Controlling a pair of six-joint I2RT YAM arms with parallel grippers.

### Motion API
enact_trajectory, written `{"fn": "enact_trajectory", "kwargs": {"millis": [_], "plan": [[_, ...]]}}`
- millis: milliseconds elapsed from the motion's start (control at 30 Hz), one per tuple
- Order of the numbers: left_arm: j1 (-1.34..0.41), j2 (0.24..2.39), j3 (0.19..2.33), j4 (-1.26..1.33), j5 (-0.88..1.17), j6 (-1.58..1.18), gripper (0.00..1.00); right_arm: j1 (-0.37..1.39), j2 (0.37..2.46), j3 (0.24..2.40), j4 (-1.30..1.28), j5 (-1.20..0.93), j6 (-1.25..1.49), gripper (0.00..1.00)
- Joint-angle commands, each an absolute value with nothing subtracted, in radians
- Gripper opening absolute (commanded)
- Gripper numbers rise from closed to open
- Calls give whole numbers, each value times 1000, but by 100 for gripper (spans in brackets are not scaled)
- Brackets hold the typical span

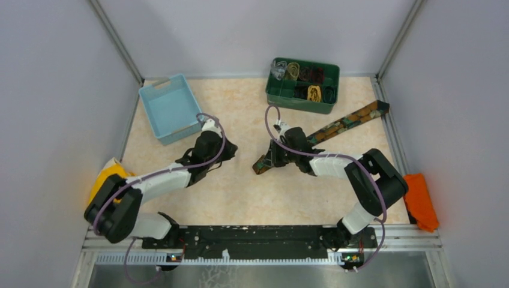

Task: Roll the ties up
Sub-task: Roll the tie at the center of the board.

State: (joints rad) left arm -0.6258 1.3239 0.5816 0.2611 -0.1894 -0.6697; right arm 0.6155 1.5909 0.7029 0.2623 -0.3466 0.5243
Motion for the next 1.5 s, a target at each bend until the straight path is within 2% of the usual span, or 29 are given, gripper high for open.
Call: {"fn": "enact_trajectory", "kwargs": {"millis": [0,233,433,500,567,633,1067,1467], "plan": [[-624,1439,652,400,-22,-622,0,555,1512,663,311,-367,522,13],[-627,1634,749,483,167,-612,0,525,1504,663,232,-291,478,13],[-651,1662,752,564,303,-582,0,525,1544,704,134,-204,438,18],[-657,1650,753,548,315,-572,0,525,1563,718,111,-178,434,24],[-663,1633,749,530,330,-567,0,524,1580,724,100,-163,434,34],[-669,1620,740,521,343,-564,0,523,1595,732,95,-163,429,36],[-724,1635,718,433,385,-505,0,525,1631,807,19,-118,401,31],[-726,1752,717,503,267,-497,0,524,1629,798,34,-144,403,28]]}}
